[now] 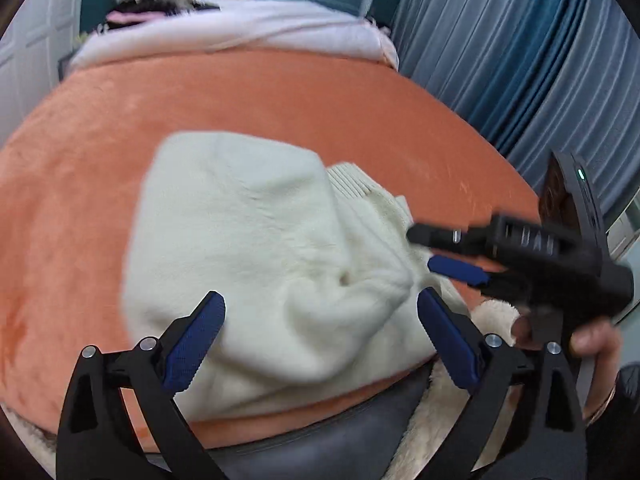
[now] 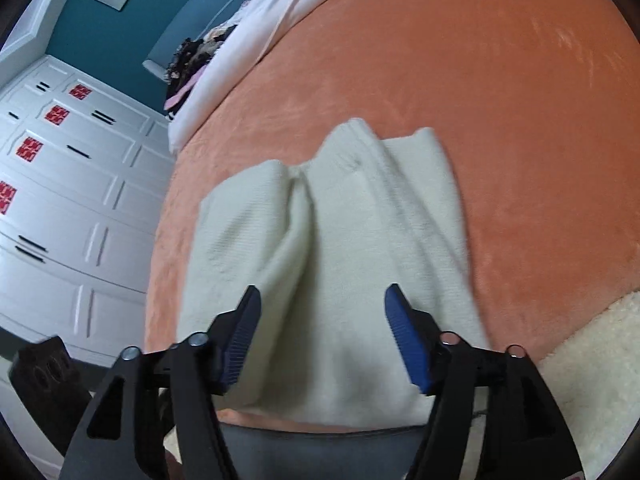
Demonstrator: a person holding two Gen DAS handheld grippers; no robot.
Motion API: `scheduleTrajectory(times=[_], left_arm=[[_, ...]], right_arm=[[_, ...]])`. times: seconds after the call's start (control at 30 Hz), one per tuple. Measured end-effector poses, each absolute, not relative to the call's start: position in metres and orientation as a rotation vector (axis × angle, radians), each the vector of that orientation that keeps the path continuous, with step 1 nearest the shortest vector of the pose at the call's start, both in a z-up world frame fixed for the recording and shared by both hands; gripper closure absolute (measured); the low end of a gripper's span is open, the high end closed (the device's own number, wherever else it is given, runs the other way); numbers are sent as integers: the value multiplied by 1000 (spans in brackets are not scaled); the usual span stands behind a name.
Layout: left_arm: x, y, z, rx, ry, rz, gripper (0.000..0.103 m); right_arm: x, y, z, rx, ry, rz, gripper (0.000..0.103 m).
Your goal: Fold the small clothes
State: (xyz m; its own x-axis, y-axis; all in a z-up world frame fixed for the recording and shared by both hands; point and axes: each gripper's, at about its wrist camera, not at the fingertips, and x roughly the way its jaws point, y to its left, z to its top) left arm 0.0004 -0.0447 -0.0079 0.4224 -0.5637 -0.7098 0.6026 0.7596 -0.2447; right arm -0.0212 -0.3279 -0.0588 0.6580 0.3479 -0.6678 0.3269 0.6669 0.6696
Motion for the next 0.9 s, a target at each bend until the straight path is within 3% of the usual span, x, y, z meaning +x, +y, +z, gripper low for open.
scheduleTrajectory(times=[0.1,0.23,0.27,0.3,0.33,0.37,0.43,0.53,0.63,0.77,0.9], left_arm=[[-2,-27,-23,154,913,-653,7],[8,-9,-61,175,1052,-555,7],[9,-8,-66,176,1063,-539,7],[11,-5,-68,188,1054,-520,8],[11,-4,-69,208,1035,-494,10],[13,-4,-69,213,1031,-497,15],[14,-1,-67,179,1061,-538,52],[14,14,-57,67,1070,-574,76],[12,8,-54,61,1061,-589,80],[12,-7,-75,90,1130,-610,81],[8,-8,-72,115,1129,-600,80]], right_arm=[[1,-310,-45,874,870,113,20],[44,-285,-60,741,1039,50,19],[54,-278,-69,717,1092,22,24],[59,-270,-74,694,1121,4,46],[62,-262,-73,666,1123,8,74],[65,-253,-62,633,1108,48,81],[59,-248,-29,591,994,94,88],[37,-271,26,724,790,239,89],[8,-298,30,661,737,151,89],[-1,-345,-95,735,1025,-78,91],[-17,-356,-83,868,950,-73,76]])
